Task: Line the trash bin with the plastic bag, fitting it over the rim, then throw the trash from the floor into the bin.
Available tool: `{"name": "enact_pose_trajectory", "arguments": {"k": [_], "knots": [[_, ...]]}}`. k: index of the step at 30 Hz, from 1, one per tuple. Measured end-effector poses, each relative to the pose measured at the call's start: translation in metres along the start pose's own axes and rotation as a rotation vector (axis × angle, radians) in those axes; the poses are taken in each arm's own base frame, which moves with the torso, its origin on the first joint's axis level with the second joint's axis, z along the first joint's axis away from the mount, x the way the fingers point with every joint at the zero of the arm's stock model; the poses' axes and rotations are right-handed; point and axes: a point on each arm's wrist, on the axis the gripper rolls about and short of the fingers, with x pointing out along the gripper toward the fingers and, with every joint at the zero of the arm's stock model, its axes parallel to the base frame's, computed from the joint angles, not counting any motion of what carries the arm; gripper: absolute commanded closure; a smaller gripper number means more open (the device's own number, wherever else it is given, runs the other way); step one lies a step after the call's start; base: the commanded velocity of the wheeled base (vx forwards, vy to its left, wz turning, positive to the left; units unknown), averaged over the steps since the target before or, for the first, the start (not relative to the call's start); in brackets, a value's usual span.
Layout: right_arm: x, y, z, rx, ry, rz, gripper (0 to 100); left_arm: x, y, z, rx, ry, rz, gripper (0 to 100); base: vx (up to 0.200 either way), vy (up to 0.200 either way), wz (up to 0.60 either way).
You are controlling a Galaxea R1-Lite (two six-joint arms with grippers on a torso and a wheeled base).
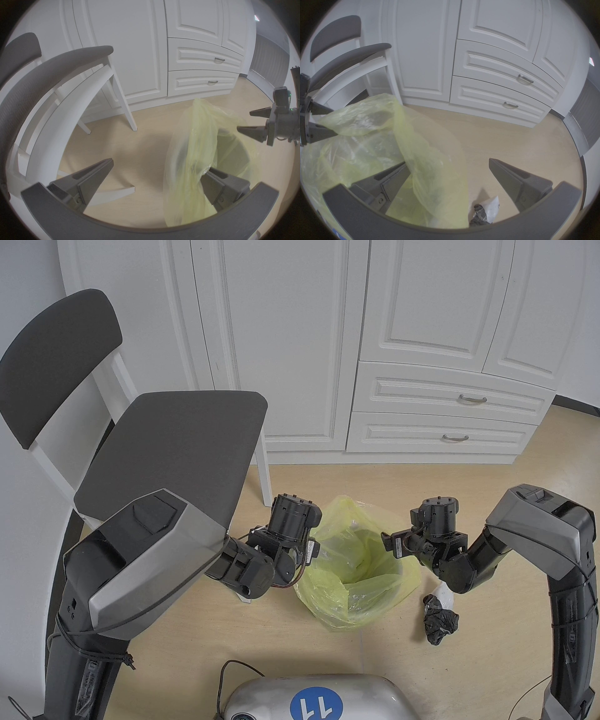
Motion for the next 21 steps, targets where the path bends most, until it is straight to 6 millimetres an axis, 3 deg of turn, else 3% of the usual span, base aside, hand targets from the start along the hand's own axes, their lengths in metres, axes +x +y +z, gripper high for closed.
{"name": "enact_pose_trajectory", "arguments": {"k": [11,21], "knots": [[0.032,-0.007,0.0,0.122,-0.075,-0.062,0,0.028,0.034,0.005,-0.028,0.001,0.059,0,0.0,0.0,0.0],[0.036,-0.011,-0.005,0.134,-0.064,-0.056,0,0.023,0.04,0.013,0.063,0.026,0.06,0,0.0,0.0,0.0]]}}
